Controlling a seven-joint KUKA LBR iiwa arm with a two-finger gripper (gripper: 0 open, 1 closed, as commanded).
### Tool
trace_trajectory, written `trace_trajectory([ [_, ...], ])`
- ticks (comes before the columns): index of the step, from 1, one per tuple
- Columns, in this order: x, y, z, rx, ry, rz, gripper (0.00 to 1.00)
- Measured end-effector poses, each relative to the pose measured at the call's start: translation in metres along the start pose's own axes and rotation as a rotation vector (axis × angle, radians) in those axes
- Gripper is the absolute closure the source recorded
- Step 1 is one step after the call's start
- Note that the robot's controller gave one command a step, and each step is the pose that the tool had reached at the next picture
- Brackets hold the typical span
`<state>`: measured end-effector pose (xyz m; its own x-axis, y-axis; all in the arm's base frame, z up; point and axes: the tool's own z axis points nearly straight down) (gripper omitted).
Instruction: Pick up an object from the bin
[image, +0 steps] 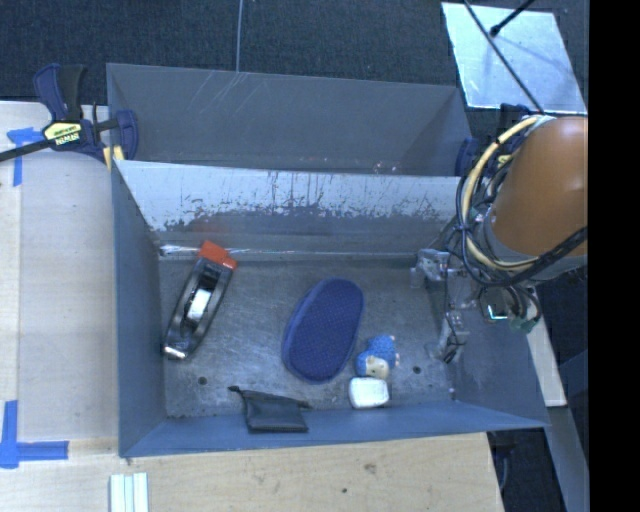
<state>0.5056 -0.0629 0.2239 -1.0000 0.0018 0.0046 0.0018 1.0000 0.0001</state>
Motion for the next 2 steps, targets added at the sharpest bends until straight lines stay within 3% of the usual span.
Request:
trace_trajectory([
  [1, 0.002, 0.057, 0.083, -0.001, -0.001, -0.248, 0.0],
  [2, -0.033, 0.042, 0.151, 0.002, -0.01, -0.517, 0.0],
])
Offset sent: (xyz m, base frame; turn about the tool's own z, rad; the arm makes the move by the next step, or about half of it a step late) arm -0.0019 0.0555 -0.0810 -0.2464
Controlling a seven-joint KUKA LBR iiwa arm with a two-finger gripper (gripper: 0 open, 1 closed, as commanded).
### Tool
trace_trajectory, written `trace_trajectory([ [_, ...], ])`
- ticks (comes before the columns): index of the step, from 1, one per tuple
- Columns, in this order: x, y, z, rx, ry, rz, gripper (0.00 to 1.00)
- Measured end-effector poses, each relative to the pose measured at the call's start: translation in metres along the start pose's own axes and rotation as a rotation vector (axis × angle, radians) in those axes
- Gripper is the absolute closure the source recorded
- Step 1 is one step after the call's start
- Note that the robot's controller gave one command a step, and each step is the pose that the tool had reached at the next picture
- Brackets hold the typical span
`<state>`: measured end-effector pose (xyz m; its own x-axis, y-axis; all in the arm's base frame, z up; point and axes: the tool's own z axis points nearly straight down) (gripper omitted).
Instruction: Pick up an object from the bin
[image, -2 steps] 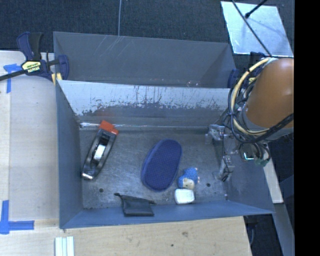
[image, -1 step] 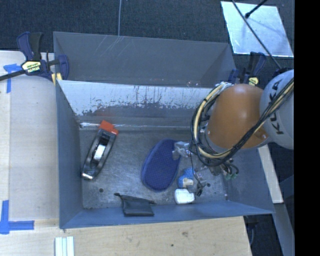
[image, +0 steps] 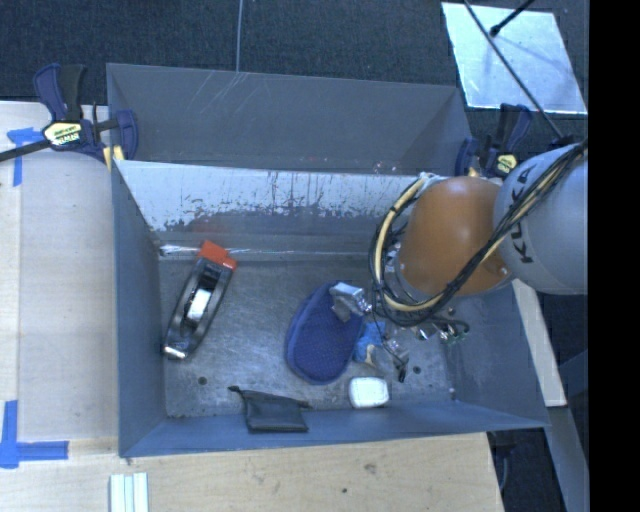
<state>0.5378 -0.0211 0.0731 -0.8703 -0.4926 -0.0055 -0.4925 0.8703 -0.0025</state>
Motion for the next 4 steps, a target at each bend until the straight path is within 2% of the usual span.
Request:
trace_trajectory([
  [1, 0.001, -0.002, -0.003, 0.002, 0.006, 0.0, 1.0],
  [2, 0.0, -0.003, -0.137, -0.001, 0.001, -0.026, 1.0],
  [3, -0.028, 0.014, -0.062, -0.006, 0.007, 0.043, 1.0],
  [4, 0.0, -0.005, -0.236, 0.005, -0.005, -0.052, 1.0],
])
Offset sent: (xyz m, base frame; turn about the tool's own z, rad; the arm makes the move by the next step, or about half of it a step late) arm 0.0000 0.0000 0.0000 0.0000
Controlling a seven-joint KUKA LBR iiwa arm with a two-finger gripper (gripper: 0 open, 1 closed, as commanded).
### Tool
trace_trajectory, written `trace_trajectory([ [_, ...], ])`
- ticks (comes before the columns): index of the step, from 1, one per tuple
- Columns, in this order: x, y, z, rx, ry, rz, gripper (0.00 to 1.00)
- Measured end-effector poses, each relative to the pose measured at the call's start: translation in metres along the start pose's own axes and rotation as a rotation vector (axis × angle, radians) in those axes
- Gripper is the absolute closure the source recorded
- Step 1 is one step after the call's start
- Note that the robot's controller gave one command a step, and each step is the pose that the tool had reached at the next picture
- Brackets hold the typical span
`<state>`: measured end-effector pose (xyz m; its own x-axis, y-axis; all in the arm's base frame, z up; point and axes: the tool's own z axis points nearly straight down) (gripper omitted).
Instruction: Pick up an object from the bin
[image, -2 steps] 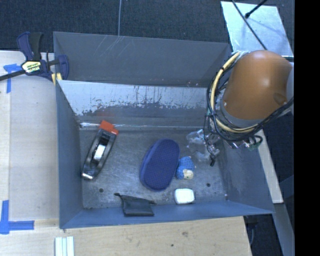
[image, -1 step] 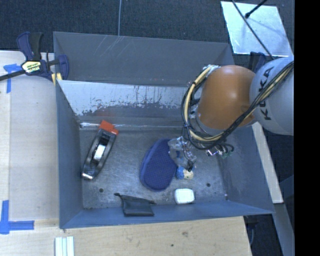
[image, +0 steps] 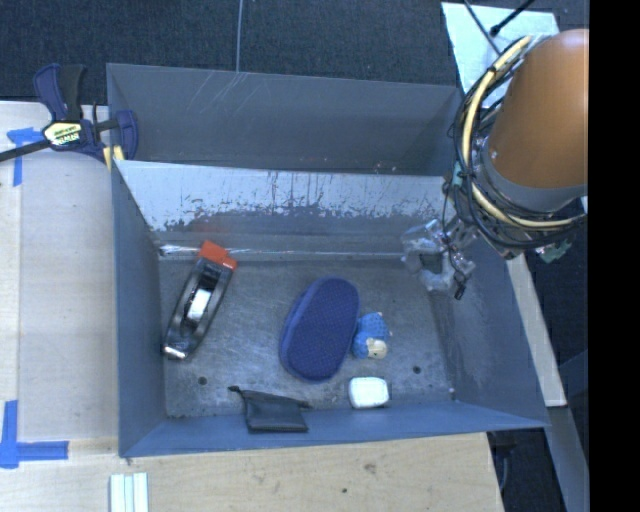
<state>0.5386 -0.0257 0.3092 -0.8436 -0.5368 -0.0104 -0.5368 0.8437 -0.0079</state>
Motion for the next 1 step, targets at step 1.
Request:
trace_trajectory([
  [1, -0.0194, -0.0074, 0.0343, -0.009, 0.009, -0.123, 1.0],
])
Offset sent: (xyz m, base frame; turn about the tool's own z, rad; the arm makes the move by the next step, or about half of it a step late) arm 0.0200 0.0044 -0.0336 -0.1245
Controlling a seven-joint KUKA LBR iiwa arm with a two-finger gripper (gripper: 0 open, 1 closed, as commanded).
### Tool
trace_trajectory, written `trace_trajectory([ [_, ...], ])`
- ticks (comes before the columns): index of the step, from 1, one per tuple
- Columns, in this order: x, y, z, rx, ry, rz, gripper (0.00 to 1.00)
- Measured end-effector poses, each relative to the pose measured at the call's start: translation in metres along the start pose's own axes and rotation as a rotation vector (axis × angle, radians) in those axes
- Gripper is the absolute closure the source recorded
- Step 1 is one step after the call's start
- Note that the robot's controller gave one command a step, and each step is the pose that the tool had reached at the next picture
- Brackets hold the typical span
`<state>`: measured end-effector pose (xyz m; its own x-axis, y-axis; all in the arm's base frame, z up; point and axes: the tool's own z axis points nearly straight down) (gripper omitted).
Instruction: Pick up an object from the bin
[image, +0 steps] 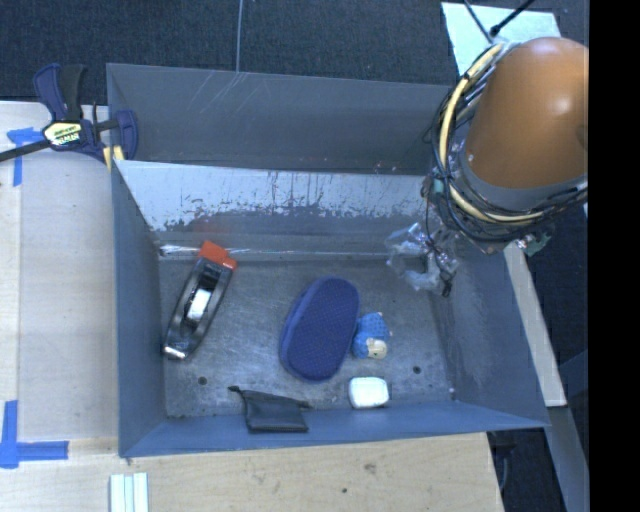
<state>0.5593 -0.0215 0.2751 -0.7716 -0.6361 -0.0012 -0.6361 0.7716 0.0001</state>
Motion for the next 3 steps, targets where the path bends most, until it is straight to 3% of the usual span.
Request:
trace_trajectory([
  [1, -0.012, -0.053, 0.111, -0.003, 0.002, -0.205, 1.0],
  [2, -0.013, -0.053, 0.107, 0.001, -0.002, -0.204, 0.0],
  [3, 0.01, 0.008, 0.171, -0.007, 0.004, -0.208, 0.0],
])
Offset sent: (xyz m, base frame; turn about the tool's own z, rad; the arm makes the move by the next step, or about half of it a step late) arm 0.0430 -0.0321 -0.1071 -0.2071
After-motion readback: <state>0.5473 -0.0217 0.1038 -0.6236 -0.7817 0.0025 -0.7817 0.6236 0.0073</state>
